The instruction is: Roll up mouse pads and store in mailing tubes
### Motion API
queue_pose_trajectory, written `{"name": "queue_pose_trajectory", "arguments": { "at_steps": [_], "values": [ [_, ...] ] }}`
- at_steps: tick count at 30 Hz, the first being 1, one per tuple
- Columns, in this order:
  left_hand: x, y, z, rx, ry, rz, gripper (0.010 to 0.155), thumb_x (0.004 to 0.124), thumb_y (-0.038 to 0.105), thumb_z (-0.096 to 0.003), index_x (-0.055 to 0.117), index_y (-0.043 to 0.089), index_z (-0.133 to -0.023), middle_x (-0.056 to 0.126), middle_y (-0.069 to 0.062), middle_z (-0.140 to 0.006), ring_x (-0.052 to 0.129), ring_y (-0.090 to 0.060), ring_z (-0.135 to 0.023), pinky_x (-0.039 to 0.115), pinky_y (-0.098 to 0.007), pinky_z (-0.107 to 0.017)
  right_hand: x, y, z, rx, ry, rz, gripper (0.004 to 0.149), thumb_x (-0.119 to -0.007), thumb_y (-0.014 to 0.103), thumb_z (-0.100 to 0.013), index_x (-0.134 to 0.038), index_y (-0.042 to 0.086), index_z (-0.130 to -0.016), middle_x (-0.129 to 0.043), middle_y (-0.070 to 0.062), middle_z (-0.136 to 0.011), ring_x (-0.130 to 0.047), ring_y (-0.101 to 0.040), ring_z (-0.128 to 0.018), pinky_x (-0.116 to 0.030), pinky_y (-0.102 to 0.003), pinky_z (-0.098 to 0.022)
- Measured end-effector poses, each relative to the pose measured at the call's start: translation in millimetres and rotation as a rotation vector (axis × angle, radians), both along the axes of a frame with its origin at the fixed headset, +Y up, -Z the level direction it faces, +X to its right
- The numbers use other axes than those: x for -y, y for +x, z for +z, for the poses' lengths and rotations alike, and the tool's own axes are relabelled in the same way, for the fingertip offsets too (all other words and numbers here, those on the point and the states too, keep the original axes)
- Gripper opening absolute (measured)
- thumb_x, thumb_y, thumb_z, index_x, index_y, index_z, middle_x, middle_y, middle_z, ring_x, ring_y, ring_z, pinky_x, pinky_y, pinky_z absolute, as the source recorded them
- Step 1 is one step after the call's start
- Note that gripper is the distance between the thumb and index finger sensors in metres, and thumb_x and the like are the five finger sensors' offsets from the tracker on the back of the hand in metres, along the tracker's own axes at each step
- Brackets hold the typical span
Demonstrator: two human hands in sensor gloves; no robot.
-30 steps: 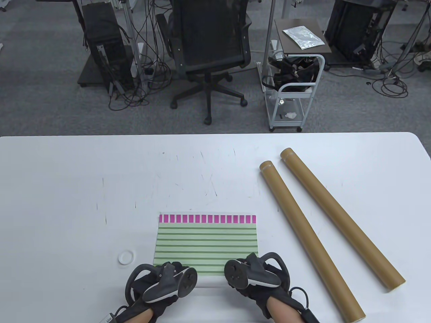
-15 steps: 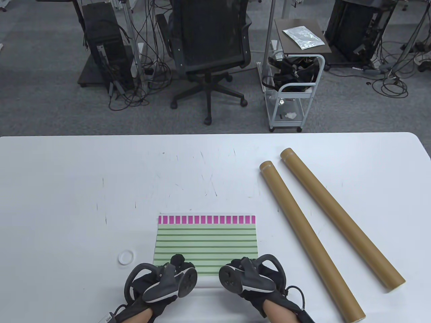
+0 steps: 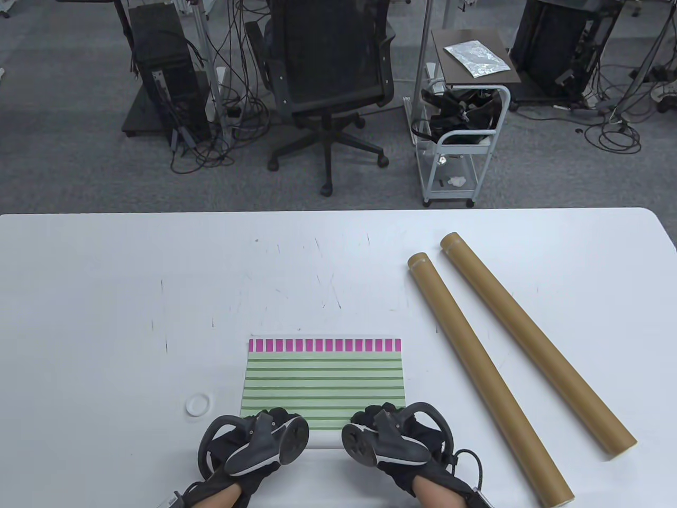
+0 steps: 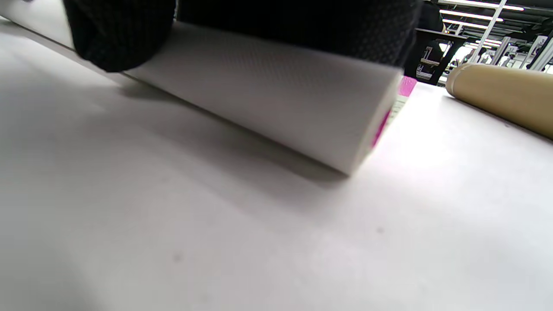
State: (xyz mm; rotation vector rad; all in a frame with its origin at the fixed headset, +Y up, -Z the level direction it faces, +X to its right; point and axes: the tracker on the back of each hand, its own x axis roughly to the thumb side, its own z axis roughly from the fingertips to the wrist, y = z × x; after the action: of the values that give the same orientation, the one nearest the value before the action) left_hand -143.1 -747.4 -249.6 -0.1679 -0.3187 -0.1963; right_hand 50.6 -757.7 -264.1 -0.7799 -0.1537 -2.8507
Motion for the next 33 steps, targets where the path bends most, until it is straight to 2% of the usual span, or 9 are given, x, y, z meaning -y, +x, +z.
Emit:
{"name": "queue_pose_trajectory", "arguments": {
  "at_steps": [3,6,12,15,18,23,28,31,33],
  "values": [
    [-3,0,0,0.015,-0.009,-0.003,0.049,0.065,0.046,-0.0422,0.069,0.038,-0.091,0.084,0.012,-0.091,0.092,-0.015,-0.083,0.083,-0.032,-0.062,-2,2,-3,0.0,-0.056,-0.045,0.054,-0.077,0.044,-0.039,-0.075,0.025,-0.089,-0.087,-0.002,-0.082,-0.091,-0.023,-0.064,-0.08,-0.042,-0.054],
    [-7,-1,3,0.061,-0.085,0.021,0.048,0.068,0.047,-0.0414,0.072,0.038,-0.089,0.087,0.01,-0.089,0.094,-0.016,-0.08,0.085,-0.032,-0.059,-5,0,-2,-0.027,-0.162,-0.03,0.051,-0.077,0.043,-0.039,-0.077,0.025,-0.087,-0.088,-0.002,-0.079,-0.093,-0.022,-0.061,-0.081,-0.041,-0.052],
    [-10,10,19,0.204,0.11,-0.158,0.052,0.075,0.054,-0.0349,0.072,0.043,-0.085,0.088,0.015,-0.085,0.098,-0.009,-0.072,0.088,-0.023,-0.052,-5,-1,-1,-0.039,-0.169,-0.02,0.049,-0.074,0.041,-0.04,-0.077,0.025,-0.086,-0.088,-0.002,-0.078,-0.093,-0.023,-0.061,-0.081,-0.041,-0.052],
    [-10,10,15,0.174,0.095,-0.145,0.05,0.076,0.053,-0.0342,0.076,0.042,-0.083,0.093,0.014,-0.08,0.101,-0.009,-0.067,0.089,-0.02,-0.046,-2,6,1,-0.018,-0.166,-0.064,0.049,-0.072,0.041,-0.041,-0.075,0.026,-0.088,-0.086,-0.001,-0.08,-0.091,-0.023,-0.064,-0.079,-0.042,-0.054],
    [-9,2,7,0.122,0.02,-0.061,0.048,0.071,0.051,-0.0374,0.074,0.043,-0.085,0.091,0.014,-0.082,0.099,-0.01,-0.071,0.088,-0.02,-0.048,-4,11,5,-0.01,-0.129,-0.052,0.057,-0.07,0.044,-0.044,-0.067,0.024,-0.097,-0.081,-0.004,-0.088,-0.087,-0.026,-0.069,-0.076,-0.045,-0.058],
    [-7,-2,1,0.076,-0.017,-0.034,0.047,0.067,0.048,-0.0395,0.074,0.045,-0.085,0.091,0.016,-0.083,0.098,-0.008,-0.073,0.085,-0.019,-0.05,-3,13,4,-0.011,-0.119,-0.027,0.061,-0.076,0.046,-0.04,-0.066,0.024,-0.096,-0.08,-0.002,-0.087,-0.086,-0.024,-0.07,-0.075,-0.044,-0.059],
    [-8,-3,3,0.083,0.012,-0.038,0.057,0.068,0.052,-0.0387,0.056,0.041,-0.093,0.09,0.018,-0.083,0.098,-0.007,-0.073,0.087,-0.017,-0.049,1,19,-3,0.038,-0.144,-0.107,0.054,-0.072,0.044,-0.04,-0.073,0.029,-0.091,-0.082,0.001,-0.084,-0.087,-0.023,-0.068,-0.076,-0.043,-0.057],
    [-8,-3,8,0.101,-0.003,-0.046,0.055,0.076,0.055,-0.0339,0.068,0.044,-0.087,0.088,0.015,-0.089,0.096,-0.011,-0.079,0.086,-0.021,-0.052,1,20,-5,0.049,-0.148,-0.132,0.051,-0.069,0.043,-0.041,-0.075,0.028,-0.09,-0.083,0.001,-0.083,-0.087,-0.024,-0.066,-0.078,-0.041,-0.054],
    [-7,0,11,0.09,0.063,-0.079,0.052,0.076,0.051,-0.0358,0.07,0.044,-0.087,0.089,0.015,-0.088,0.097,-0.01,-0.079,0.087,-0.021,-0.053,2,20,-6,0.057,-0.158,-0.144,0.051,-0.068,0.042,-0.042,-0.075,0.028,-0.09,-0.083,0.0,-0.082,-0.087,-0.024,-0.066,-0.078,-0.041,-0.054]
  ]
}}
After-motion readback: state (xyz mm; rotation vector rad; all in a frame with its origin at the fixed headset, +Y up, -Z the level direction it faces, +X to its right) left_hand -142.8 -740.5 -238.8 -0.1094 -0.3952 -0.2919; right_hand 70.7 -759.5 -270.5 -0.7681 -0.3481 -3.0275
